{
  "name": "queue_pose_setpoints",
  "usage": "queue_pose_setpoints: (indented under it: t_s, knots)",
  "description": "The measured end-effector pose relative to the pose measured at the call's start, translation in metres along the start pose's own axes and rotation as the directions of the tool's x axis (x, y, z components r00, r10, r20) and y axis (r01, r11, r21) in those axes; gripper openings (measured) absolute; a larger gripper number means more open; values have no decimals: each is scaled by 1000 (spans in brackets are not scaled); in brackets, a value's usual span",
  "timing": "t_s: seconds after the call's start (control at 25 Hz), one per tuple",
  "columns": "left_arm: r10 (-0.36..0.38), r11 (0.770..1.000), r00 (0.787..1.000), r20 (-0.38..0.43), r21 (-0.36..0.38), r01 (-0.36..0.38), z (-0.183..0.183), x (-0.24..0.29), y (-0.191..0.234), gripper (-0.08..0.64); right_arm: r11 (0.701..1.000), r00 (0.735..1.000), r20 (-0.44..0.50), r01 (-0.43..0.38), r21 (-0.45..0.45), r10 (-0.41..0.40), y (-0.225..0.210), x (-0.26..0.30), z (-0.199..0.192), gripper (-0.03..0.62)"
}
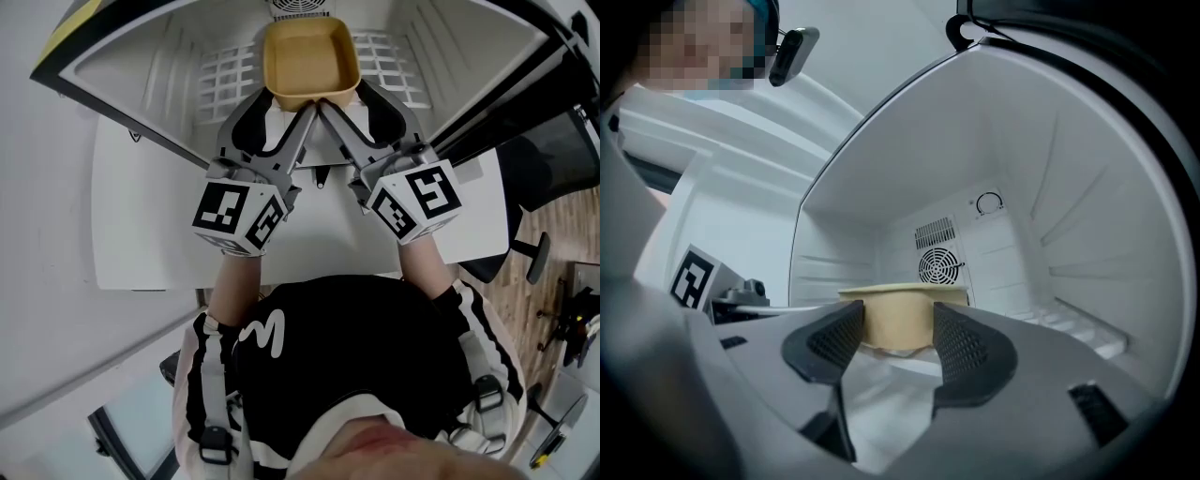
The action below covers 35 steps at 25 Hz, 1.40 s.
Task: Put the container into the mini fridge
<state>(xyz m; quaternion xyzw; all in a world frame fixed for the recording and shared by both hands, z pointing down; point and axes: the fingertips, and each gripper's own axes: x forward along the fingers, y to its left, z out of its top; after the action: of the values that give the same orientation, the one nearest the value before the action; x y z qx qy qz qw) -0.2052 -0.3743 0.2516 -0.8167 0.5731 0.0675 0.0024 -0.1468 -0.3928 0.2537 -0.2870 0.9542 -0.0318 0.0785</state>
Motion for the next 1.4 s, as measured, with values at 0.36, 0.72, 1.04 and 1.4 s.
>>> queue_pose_setpoints:
  t_s: [0.36,0.72,1.04,1.4]
  knots:
    - [-1,1000,1000,1,-18,1,1,6,4,247,1000,1000,-3,13,10,-13,-5,5,2,242]
    - [11,999,1000,-18,-32,-11,3,9,6,245,1000,999,-38,14,6,-14,-6,8,4,242]
    - [13,1000,999,-40,-19,-14,4,11,6,245,1000,998,-51,25,-3,-25,-8,9,5,242]
    - [33,999,998,-54,3,-33,-3,9,6,245,998,997,-70,41,-48,-44,-7,8,-1,242]
